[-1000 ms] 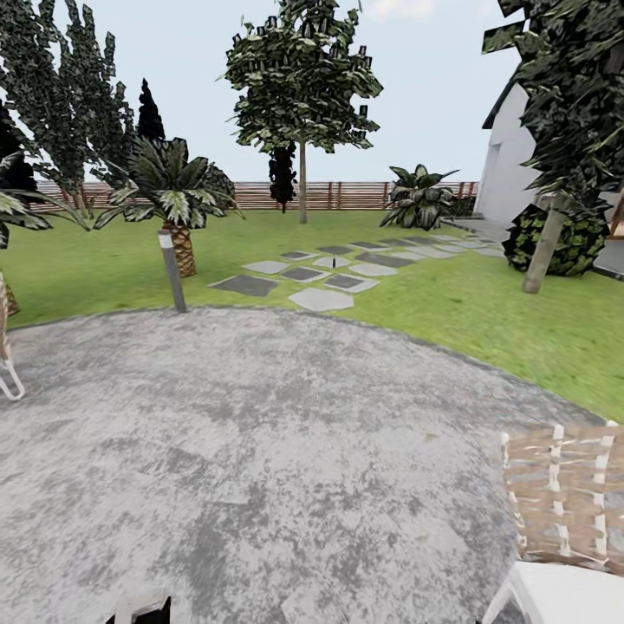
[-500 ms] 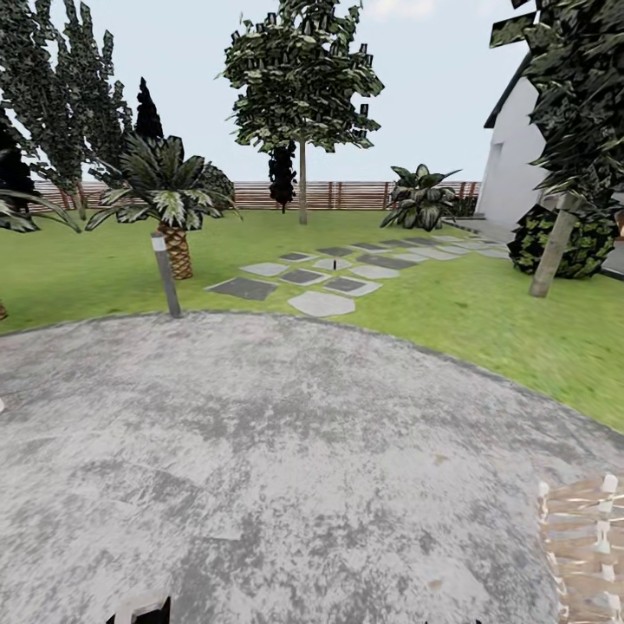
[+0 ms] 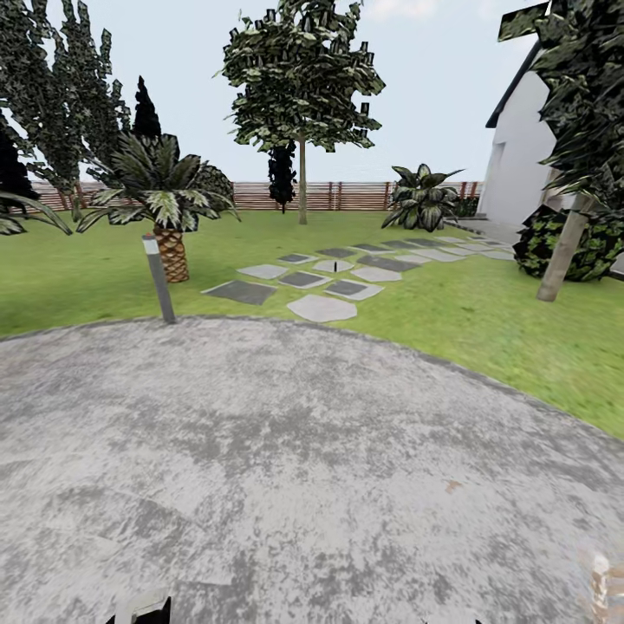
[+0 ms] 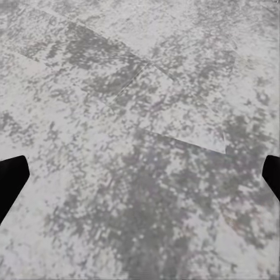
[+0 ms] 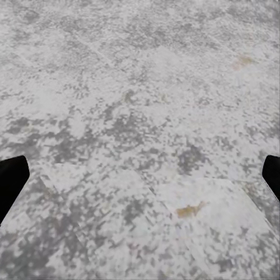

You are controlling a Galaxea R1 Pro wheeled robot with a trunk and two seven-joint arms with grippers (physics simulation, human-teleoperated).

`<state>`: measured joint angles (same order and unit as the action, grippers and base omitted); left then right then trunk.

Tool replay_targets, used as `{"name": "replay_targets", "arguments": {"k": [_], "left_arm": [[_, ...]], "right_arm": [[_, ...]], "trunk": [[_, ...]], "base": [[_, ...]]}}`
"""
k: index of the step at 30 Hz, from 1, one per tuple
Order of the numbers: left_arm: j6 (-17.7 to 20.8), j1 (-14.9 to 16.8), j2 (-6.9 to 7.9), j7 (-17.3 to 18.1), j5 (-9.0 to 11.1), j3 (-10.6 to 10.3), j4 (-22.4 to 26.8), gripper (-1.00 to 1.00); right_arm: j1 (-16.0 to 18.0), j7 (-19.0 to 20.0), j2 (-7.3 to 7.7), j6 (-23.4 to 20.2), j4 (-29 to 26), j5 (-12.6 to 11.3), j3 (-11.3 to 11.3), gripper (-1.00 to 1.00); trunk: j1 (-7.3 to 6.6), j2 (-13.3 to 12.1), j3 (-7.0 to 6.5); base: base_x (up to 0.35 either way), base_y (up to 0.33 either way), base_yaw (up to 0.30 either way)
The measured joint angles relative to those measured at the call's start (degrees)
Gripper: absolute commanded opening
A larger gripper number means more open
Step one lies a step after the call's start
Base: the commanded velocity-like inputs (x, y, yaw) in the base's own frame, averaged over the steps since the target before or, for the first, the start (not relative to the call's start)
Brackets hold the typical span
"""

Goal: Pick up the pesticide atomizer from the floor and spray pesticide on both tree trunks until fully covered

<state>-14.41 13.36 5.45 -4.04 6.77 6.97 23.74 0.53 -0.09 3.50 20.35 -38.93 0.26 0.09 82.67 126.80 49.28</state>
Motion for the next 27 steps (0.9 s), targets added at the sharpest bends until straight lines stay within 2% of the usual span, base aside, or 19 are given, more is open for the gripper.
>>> {"name": "replay_targets", "arguments": {"k": [27], "left_arm": [[0.0,0.0,0.0,0.0,0.0,-0.03,-0.01,1.0]], "right_arm": [[0.0,0.0,0.01,-0.04,0.09,0.0,0.0,1.0]], "trunk": [[0.0,0.0,0.0]], "base": [[0.34,0.0,0.0]]}}
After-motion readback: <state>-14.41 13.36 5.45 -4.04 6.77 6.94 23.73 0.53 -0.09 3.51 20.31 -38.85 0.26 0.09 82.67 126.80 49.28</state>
